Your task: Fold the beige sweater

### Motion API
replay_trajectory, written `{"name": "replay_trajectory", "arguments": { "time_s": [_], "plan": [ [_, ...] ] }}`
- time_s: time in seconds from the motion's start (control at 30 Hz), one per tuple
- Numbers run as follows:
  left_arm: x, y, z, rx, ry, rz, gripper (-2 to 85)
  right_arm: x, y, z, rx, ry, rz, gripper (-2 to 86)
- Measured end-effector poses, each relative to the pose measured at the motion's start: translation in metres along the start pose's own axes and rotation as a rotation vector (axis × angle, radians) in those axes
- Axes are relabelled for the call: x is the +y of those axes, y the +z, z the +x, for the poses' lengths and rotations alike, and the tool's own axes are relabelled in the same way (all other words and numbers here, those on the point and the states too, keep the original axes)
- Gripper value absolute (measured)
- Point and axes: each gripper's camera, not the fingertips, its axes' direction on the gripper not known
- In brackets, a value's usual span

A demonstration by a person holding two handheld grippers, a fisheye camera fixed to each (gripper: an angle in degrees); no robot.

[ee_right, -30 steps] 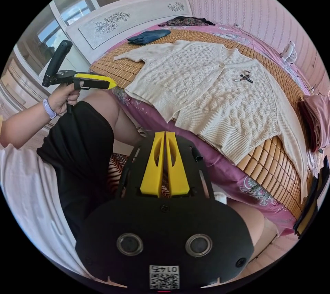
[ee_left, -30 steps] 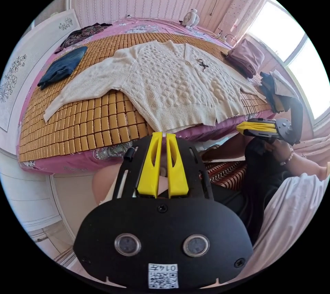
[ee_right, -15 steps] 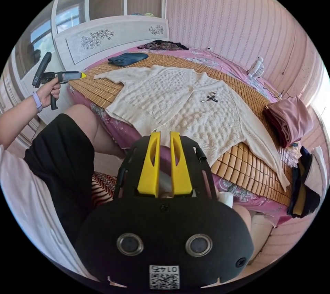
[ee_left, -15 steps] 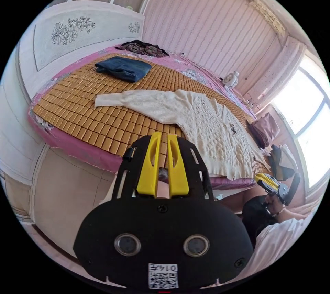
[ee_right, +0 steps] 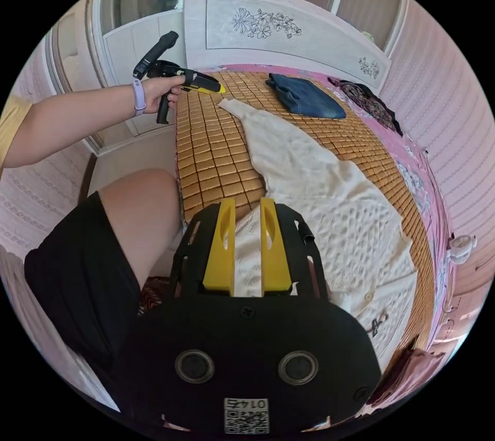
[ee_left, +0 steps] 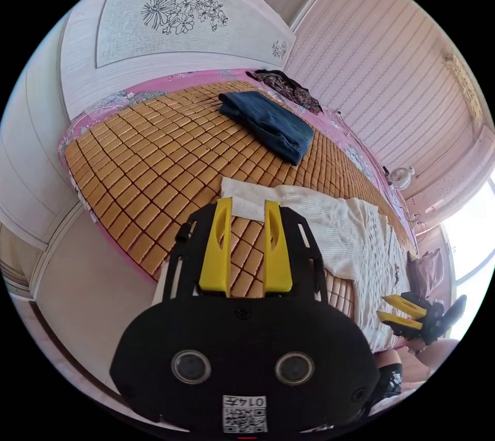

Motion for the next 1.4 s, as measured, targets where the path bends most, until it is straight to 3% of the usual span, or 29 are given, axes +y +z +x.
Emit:
{"name": "replay_trajectory", "arguments": {
  "time_s": [0.13,0.23,0.4,0.5,0.67,0.77,0.87,1.03,1.13,1.4],
  "plan": [
    [-0.026,0.055,-0.012,-0.037,-0.039,-0.178,11.4,-0.062,0.037,0.009,-0.019,-0.050,-0.029,8.3],
    [-0.026,0.060,-0.009,-0.133,0.034,-0.161,6.5,-0.085,0.063,0.023,-0.003,0.030,-0.095,8.2],
    [-0.025,0.045,-0.011,-0.007,0.047,-0.133,-0.3,-0.086,0.078,0.049,-0.068,0.129,-0.137,1.4],
    [-0.020,0.006,0.026,0.150,0.146,0.013,-0.8,-0.079,0.066,0.074,-0.152,0.219,-0.124,-0.2],
    [0.009,-0.067,0.203,0.499,0.567,0.192,0.0,-0.041,0.006,0.118,-0.221,0.417,0.047,0.0],
    [0.052,-0.078,0.320,0.821,0.743,0.126,4.0,0.005,-0.041,0.134,-0.219,0.488,0.115,1.6],
    [0.108,-0.059,0.384,0.932,0.834,-0.013,7.3,0.067,-0.076,0.146,-0.138,0.542,0.062,5.8],
    [0.192,0.013,0.360,0.634,0.884,-0.179,7.7,0.193,-0.111,0.168,-0.072,0.766,-0.108,7.2],
    [0.211,0.058,0.317,0.493,0.802,-0.298,8.1,0.229,-0.120,0.189,-0.052,0.871,-0.138,7.2],
    [0.230,0.153,0.292,0.249,0.725,-0.433,8.0,0.208,-0.119,0.277,-0.009,1.085,-0.004,7.7]
  ]
}}
